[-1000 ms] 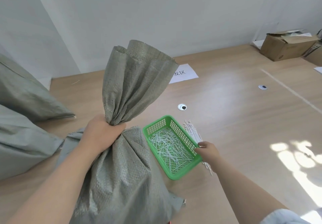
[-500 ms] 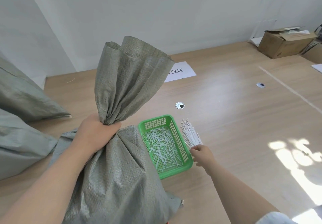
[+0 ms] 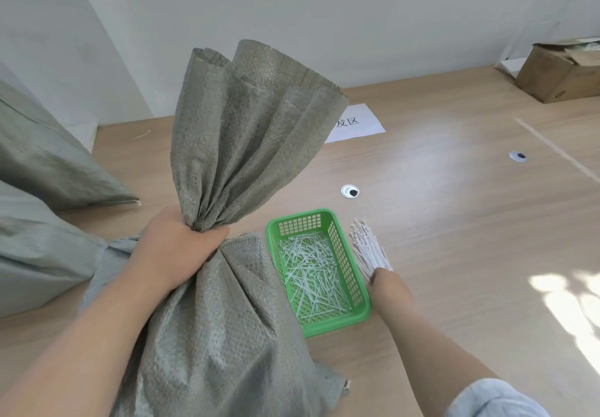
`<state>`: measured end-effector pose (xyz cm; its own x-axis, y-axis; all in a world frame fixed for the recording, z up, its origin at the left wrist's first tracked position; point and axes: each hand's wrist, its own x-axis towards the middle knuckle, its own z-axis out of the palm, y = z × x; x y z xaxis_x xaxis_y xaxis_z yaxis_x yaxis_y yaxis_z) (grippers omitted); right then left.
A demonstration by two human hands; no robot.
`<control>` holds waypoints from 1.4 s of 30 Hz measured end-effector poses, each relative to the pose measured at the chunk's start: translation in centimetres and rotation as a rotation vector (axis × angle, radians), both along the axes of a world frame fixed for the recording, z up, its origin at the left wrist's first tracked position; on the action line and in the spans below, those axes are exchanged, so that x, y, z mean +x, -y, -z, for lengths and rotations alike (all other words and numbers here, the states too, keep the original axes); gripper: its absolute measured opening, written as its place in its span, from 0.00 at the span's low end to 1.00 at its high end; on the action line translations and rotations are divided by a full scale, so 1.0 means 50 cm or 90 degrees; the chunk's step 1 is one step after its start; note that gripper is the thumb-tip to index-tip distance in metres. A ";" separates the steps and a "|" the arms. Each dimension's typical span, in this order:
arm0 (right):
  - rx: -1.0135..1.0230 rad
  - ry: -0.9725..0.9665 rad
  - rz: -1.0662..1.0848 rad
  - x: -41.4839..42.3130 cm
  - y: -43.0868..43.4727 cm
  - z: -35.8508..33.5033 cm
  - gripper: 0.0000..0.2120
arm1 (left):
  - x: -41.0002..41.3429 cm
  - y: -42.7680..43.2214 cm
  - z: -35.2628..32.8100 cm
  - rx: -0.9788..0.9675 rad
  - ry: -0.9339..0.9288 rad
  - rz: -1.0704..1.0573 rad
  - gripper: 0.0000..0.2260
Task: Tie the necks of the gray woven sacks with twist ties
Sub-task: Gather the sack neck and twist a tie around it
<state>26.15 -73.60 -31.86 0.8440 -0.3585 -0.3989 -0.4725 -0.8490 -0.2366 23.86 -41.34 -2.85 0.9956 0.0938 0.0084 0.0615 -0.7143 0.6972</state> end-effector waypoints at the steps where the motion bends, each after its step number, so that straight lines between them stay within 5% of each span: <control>1: -0.008 -0.003 0.001 0.002 -0.001 0.004 0.06 | 0.000 0.000 0.000 -0.002 -0.003 -0.002 0.13; 16: 0.006 -0.011 0.008 -0.018 0.005 -0.078 0.10 | -0.017 -0.013 -0.001 -0.054 -0.002 -0.024 0.13; 19: -0.005 -0.023 0.015 -0.033 0.005 -0.115 0.05 | -0.020 -0.022 0.000 -0.054 -0.015 -0.026 0.01; 30: -0.061 0.031 0.041 -0.057 0.019 -0.275 0.09 | -0.063 -0.055 -0.008 -0.163 -0.002 -0.015 0.08; 34: 0.052 0.143 0.030 -0.042 -0.033 -0.350 0.07 | -0.075 -0.068 -0.015 -0.194 -0.006 -0.023 0.06; 42: 0.550 0.287 0.041 -0.056 -0.257 -0.504 0.08 | -0.088 -0.091 -0.022 -0.315 -0.002 0.017 0.08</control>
